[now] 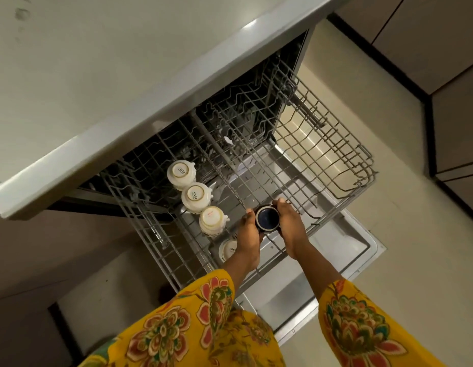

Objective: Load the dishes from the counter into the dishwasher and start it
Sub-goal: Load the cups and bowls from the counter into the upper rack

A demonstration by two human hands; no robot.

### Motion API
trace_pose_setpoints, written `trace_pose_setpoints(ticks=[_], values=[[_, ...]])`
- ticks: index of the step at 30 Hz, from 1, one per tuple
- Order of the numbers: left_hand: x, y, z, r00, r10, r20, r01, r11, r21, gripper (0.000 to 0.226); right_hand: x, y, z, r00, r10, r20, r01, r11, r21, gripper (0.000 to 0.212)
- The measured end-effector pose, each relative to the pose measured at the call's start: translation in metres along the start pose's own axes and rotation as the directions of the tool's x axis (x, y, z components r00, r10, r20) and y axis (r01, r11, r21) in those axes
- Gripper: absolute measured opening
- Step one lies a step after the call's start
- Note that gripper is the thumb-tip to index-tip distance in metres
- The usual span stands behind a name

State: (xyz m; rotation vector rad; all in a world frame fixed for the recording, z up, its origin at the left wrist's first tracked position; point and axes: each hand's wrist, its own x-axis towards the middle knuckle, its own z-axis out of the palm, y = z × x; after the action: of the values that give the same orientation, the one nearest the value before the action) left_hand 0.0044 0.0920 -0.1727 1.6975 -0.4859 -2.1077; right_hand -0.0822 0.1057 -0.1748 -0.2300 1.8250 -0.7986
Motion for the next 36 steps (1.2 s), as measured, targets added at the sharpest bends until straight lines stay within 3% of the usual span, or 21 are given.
trace_pose_setpoints(ticks=[6, 15, 22, 26, 30, 36], values=[[-0.005, 0.005, 0.001, 0.998, -0.031, -0.055, 0.033, 0.999, 0.032, 0.056, -0.008, -0.007, 0.001, 0.999, 0.020, -0.025, -0.020, 1.000, 0.003, 0.048], [-0.011, 0.004, -0.006, 0.999, -0.039, -0.029, 0.039, 0.999, 0.009, 0.065, -0.022, -0.010, 0.002, 1.000, -0.003, -0.031, 0.003, 1.000, 0.000, 0.045], [-0.040, 0.027, -0.017, 1.000, -0.025, -0.003, 0.025, 1.000, -0.018, 0.064, -0.049, -0.026, 0.004, 0.972, -0.187, -0.142, 0.180, 0.982, -0.062, 0.046], [-0.063, 0.042, -0.030, 0.999, 0.038, -0.001, -0.038, 0.994, -0.098, 0.060, -0.061, -0.034, 0.021, 0.981, -0.186, -0.050, 0.182, 0.981, -0.066, 0.035], [-0.086, 0.060, -0.053, 0.986, 0.147, -0.080, -0.160, 0.968, -0.195, 0.052, -0.081, -0.045, 0.053, 0.972, -0.222, 0.072, 0.228, 0.970, -0.087, 0.042], [-0.119, 0.080, -0.118, 0.945, 0.258, -0.203, -0.302, 0.926, -0.228, 0.049, -0.131, -0.055, 0.123, 0.915, -0.281, 0.289, 0.311, 0.949, -0.061, 0.033]])
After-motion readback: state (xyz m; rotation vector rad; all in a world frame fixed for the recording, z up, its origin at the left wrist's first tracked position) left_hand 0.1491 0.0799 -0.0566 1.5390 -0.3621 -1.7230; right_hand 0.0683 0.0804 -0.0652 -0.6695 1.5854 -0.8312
